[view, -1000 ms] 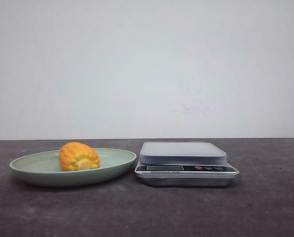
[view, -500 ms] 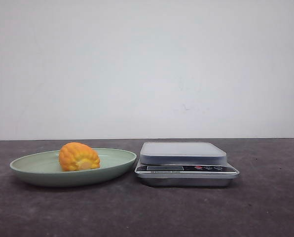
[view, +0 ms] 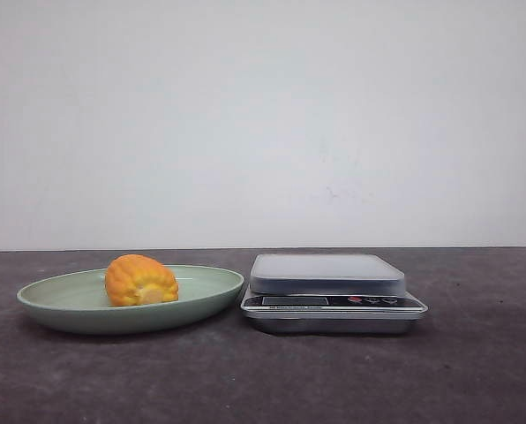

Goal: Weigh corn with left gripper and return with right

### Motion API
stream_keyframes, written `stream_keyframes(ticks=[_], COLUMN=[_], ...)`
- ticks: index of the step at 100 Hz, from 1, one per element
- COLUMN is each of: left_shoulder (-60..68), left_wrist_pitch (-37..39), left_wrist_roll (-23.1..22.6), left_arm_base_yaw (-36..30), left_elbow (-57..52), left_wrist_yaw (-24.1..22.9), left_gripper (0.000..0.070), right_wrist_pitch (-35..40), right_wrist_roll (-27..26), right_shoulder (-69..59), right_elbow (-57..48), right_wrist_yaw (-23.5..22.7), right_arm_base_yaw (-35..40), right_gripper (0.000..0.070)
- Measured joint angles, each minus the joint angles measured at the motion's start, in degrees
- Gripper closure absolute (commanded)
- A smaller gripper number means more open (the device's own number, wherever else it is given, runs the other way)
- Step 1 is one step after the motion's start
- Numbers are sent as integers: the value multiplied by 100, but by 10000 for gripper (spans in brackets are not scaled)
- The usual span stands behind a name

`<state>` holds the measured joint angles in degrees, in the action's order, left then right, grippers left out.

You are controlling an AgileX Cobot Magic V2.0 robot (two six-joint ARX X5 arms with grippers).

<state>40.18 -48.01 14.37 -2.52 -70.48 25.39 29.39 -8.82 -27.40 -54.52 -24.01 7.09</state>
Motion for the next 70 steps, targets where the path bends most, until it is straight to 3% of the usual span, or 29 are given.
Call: stream_keyframes(ticks=[5, 8, 10, 46, 70], left_shoulder=[-2, -4, -11, 107, 658], left_wrist_pitch=[-7, -22, -42, -380, -1217], left_wrist_roll=[0, -2, -4, 2, 17], left_arm_base_yaw=[0, 0, 0, 0, -125], left_elbow=[0, 0, 0, -2, -9], left_wrist_yaw=[9, 9, 11, 13, 9], left_gripper=[147, 36, 0, 0, 0], right_wrist_pitch=[0, 0, 2, 4, 4], right_wrist_roll=[-2, -7, -13, -44, -44], right_shoulder=[0, 0, 0, 0, 0], right_elbow=[0, 0, 0, 0, 0], right_wrist_yaw=[-31, -35, -33, -33, -31], right_arm_base_yaw=[0, 2, 2, 0, 0], right_gripper=[137, 66, 41, 33, 34])
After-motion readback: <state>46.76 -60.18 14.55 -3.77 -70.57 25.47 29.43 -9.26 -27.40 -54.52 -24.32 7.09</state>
